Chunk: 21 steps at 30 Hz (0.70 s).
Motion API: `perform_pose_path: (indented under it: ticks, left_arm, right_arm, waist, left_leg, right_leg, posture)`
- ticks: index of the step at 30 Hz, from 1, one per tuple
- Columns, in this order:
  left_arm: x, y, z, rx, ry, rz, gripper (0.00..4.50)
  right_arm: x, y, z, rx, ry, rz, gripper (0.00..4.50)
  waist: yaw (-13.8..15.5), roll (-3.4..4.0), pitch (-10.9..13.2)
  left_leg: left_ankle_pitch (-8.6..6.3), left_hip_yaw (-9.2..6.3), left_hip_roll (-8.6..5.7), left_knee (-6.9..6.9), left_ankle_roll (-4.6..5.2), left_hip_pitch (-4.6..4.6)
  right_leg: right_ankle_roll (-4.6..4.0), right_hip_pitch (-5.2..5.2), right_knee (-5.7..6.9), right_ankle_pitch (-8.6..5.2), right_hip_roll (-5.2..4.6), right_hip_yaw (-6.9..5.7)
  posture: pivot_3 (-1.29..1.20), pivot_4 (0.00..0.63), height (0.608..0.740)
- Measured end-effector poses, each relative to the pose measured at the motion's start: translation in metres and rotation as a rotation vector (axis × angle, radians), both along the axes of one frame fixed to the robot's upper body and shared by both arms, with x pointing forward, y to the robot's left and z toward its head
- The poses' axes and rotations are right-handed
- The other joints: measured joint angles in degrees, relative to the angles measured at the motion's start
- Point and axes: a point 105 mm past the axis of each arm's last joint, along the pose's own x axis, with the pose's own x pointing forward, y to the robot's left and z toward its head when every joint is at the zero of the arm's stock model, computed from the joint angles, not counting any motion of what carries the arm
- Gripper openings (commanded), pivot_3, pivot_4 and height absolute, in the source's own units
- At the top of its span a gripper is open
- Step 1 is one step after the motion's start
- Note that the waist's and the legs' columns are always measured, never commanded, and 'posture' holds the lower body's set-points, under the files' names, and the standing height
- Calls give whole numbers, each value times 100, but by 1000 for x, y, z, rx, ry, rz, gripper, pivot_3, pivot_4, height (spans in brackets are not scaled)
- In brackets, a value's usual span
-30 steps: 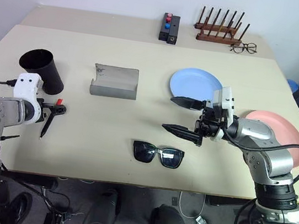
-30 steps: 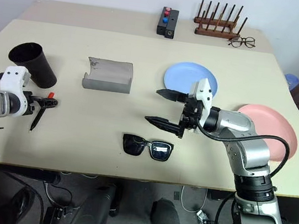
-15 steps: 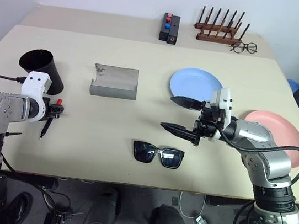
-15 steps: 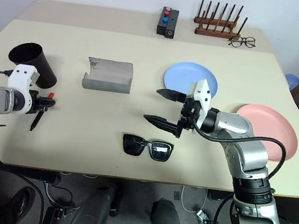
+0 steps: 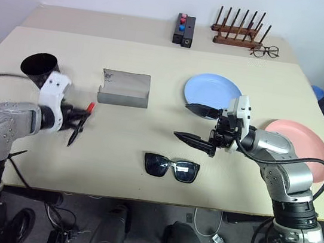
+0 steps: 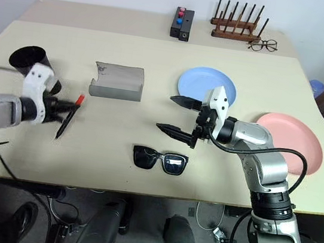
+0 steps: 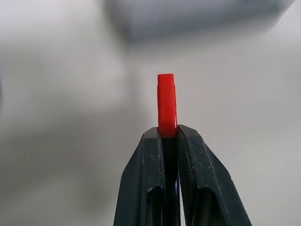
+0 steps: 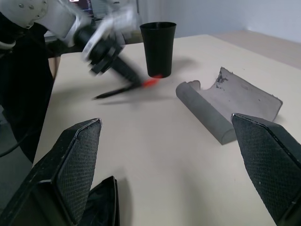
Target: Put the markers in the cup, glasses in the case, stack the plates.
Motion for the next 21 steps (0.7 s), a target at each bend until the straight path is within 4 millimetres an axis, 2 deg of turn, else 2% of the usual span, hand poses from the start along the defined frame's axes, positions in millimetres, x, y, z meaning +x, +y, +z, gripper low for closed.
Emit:
perform_pose_path:
  ticks: [2,4,6,9,14,16,21]
  left_arm:
    - [14,-8,35,-34,-198,-15,48]
    - [21,-4,68,-75,-361,-4,48]
    - [25,9,101,-113,-533,36,48]
    - [27,32,125,-124,-683,124,48]
    - [19,84,145,-89,-861,252,48]
    - [13,100,148,-65,-913,285,48]
    - [6,124,137,-42,-950,351,48]
  right_arm:
    - [1,1,-1,-3,3,1,4500]
    - [0,3,-2,-5,5,7,4500]
    - [1,2,-3,-6,11,2,4500]
    - [2,3,-4,-4,12,1,4500]
    - [4,3,-2,13,10,-17,4500]
    - [8,4,5,56,-1,-36,4500]
    - [16,1,28,110,-64,-73,4500]
  waist:
    - [5,-2,1]
    - [-21,-1,1]
    - [-46,0,1]
    - [-39,0,2]
    - [-32,0,2]
    - [-28,0,2]
    - [-10,-3,0]
  left_leg:
    - [2,0,0,1,3,-2]
    - [3,3,0,0,9,-1]
    - [3,6,1,-9,13,0]
    - [4,7,2,-14,13,-1]
    - [4,13,2,-9,14,-1]
    - [4,13,2,-4,14,0]
    - [4,13,2,1,15,2]
  right_leg:
    - [-2,0,-2,1,2,-2]
    - [0,-1,-6,2,4,-2]
    - [0,-3,-10,2,12,-3]
    - [1,-6,-12,1,21,-6]
    - [7,-4,-12,4,29,-7]
    - [11,-1,-11,7,29,-8]
    - [17,4,-11,11,21,-8]
  posture:
    - [0,150,740]
    - [0,150,740]
    - [0,150,740]
    - [0,150,740]
    - [0,150,740]
    - [0,150,740]
    - [0,150,740]
